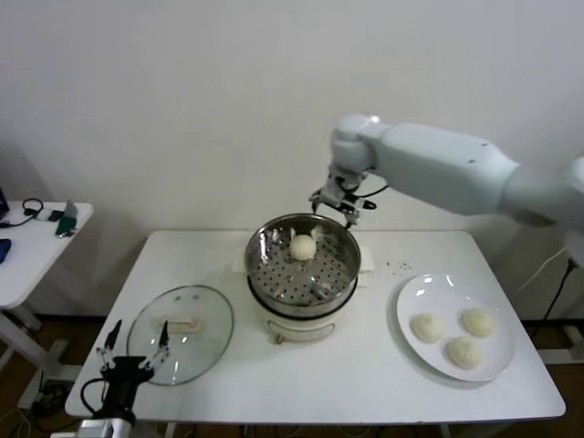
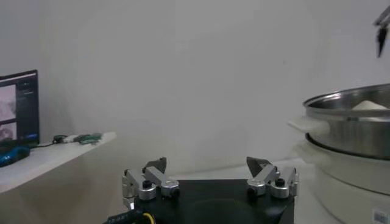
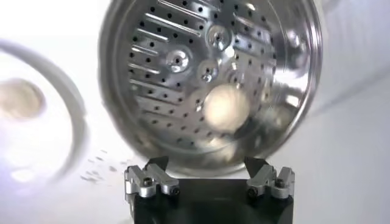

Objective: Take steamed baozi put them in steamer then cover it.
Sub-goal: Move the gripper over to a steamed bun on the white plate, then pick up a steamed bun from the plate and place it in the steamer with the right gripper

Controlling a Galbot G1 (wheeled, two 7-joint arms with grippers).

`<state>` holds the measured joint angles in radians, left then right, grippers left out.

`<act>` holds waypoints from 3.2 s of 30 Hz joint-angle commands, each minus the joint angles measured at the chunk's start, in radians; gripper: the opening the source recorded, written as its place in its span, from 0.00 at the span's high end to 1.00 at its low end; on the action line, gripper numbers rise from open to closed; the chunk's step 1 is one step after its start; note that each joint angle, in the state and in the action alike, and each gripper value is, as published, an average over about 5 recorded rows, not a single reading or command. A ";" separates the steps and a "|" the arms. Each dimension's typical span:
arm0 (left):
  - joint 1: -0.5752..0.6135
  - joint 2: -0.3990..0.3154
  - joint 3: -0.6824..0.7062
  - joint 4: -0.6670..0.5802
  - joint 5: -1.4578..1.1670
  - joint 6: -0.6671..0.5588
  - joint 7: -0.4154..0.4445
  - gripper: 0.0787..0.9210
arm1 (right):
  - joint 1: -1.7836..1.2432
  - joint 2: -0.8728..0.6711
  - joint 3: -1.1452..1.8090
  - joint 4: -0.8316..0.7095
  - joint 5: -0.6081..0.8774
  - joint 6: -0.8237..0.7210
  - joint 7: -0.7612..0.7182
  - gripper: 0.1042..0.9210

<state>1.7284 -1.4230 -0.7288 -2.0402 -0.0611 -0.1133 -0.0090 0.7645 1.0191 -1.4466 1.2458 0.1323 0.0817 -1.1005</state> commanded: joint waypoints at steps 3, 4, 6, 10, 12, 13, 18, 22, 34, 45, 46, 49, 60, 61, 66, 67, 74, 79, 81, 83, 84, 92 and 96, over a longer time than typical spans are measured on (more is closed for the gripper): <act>0.000 -0.001 0.010 -0.005 0.003 0.003 0.006 0.12 | 0.169 -0.343 -0.273 0.187 0.341 -0.288 0.041 0.12; 0.001 -0.001 0.010 -0.006 0.002 0.004 0.005 0.12 | 0.169 -0.367 -0.298 0.198 0.346 -0.295 0.040 0.12; 0.003 -0.001 0.011 -0.007 0.002 0.008 0.004 0.12 | 0.166 -0.415 -0.352 0.227 0.332 -0.305 0.042 0.12; 0.008 -0.002 0.012 -0.010 0.005 0.013 0.001 0.12 | 0.082 -0.501 -0.356 0.265 0.252 -0.322 0.053 0.12; 0.009 -0.004 0.012 -0.011 0.007 0.014 0.000 0.12 | -0.012 -0.541 -0.290 0.264 0.213 -0.336 0.064 0.12; 0.011 -0.005 0.012 -0.012 0.009 0.014 0.000 0.12 | -0.068 -0.555 -0.246 0.260 0.196 -0.342 0.069 0.12; 0.019 -0.008 0.010 -0.015 0.016 0.014 -0.001 0.12 | -0.358 -0.584 -0.010 0.208 0.116 -0.363 0.096 0.12; 0.026 -0.010 0.007 -0.014 0.021 0.014 -0.003 0.12 | -0.531 -0.557 0.135 0.144 0.068 -0.366 0.118 0.12; 0.032 -0.021 0.002 -0.003 0.042 0.016 -0.008 0.12 | -0.684 -0.408 0.305 -0.013 0.044 -0.355 0.141 0.12; 0.033 -0.022 -0.003 0.001 0.044 0.014 -0.010 0.12 | -0.691 -0.359 0.323 -0.063 0.029 -0.340 0.126 0.12; 0.033 -0.022 -0.003 0.001 0.044 0.014 -0.010 0.12 | -0.691 -0.357 0.323 -0.065 0.028 -0.339 0.124 0.12; 0.034 -0.023 -0.002 0.000 0.044 0.014 -0.010 0.12 | -0.690 -0.355 0.326 -0.070 0.029 -0.337 0.115 0.14; 0.035 -0.023 -0.002 -0.002 0.045 0.015 -0.013 0.12 | -0.653 -0.371 0.312 -0.062 0.062 -0.335 0.099 0.26; 0.035 -0.023 -0.002 -0.002 0.045 0.015 -0.013 0.12 | -0.638 -0.375 0.304 -0.058 0.073 -0.337 0.099 0.26; 0.036 -0.024 0.000 -0.006 0.044 0.015 -0.014 0.12 | -0.470 -0.403 0.185 -0.028 0.199 -0.348 0.104 0.26; 0.037 -0.024 0.001 -0.007 0.044 0.015 -0.014 0.12 | -0.414 -0.406 0.146 -0.022 0.235 -0.350 0.104 0.26; 0.040 -0.023 0.011 -0.018 0.044 0.015 -0.013 0.12 | 0.057 -0.344 -0.189 -0.013 0.516 -0.355 0.095 0.26; 0.042 -0.028 0.025 -0.022 0.025 0.009 -0.013 0.12 | 0.319 -0.202 -0.404 -0.009 0.698 -0.319 0.065 0.26; 0.045 -0.031 0.031 -0.023 0.014 0.006 -0.012 0.12 | 0.367 -0.150 -0.420 -0.007 0.747 -0.319 0.064 0.26; 0.049 -0.030 0.035 -0.025 0.011 0.003 -0.011 0.12 | 0.371 -0.110 -0.402 -0.002 0.779 -0.333 0.069 0.26; 0.050 -0.029 0.037 -0.026 0.010 0.001 -0.011 0.12 | 0.368 -0.091 -0.392 0.001 0.796 -0.341 0.074 0.26; 0.061 -0.018 0.041 -0.033 0.009 -0.006 -0.011 0.12 | 0.272 0.102 -0.314 -0.018 0.895 -0.406 0.152 0.26; 0.067 -0.017 0.041 -0.029 0.009 -0.012 -0.012 0.12 | 0.194 0.178 -0.285 -0.037 0.899 -0.430 0.192 0.25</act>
<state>1.7936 -1.4421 -0.6902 -2.0716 -0.0468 -0.1200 -0.0212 0.9465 1.0442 -1.7105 1.2194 0.9276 -0.3202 -0.9495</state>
